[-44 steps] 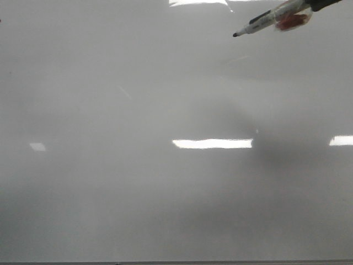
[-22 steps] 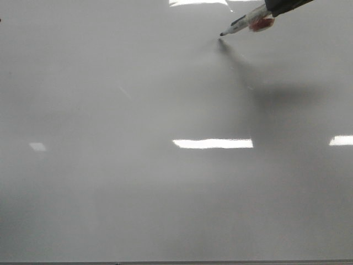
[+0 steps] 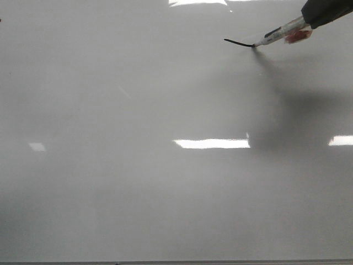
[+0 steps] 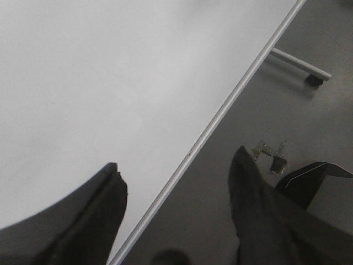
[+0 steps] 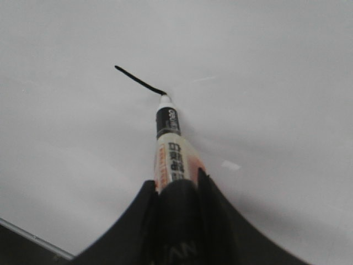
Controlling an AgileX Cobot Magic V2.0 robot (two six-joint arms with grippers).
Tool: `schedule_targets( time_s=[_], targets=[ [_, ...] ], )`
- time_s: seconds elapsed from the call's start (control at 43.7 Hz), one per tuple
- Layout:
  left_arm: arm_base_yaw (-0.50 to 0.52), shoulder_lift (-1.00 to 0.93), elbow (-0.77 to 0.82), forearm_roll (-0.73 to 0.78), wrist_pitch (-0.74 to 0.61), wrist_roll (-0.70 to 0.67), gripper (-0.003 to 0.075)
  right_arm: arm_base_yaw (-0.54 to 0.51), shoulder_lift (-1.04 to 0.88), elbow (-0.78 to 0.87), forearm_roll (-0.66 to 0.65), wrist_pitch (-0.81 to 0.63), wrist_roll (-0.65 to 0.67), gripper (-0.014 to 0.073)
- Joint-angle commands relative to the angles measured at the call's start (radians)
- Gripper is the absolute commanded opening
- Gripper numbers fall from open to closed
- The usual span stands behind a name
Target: Write number 7 on whiteboard
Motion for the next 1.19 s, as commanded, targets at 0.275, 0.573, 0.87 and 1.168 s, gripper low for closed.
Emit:
schedule_targets(
  time_s=[0.275,0.573,0.87,1.168],
  targets=[
    [0.001,-0.01,-0.024,-0.019,-0.131,-0.007,0.0406,0.041,0.021,0.017,-0.014,0.051,-0.032,-0.0067],
    [-0.066,0.002,-0.077,-0.187,-0.139,0.22,0.0495,0.173,-0.209,0.017,-0.013,0.308,-0.22,-0.0067],
    [-0.234,0.16,-0.166,-0.226,-0.095,0.31,0.0522,0.323,-0.362,0.017,0.056,0.48,-0.358,-0.0067],
    [-0.353,0.367,-0.274,-0.242,-0.17,0.319,0.0519,0.346,-0.377,0.017,0.063,0.488,-0.359,-0.0067]
  ],
)
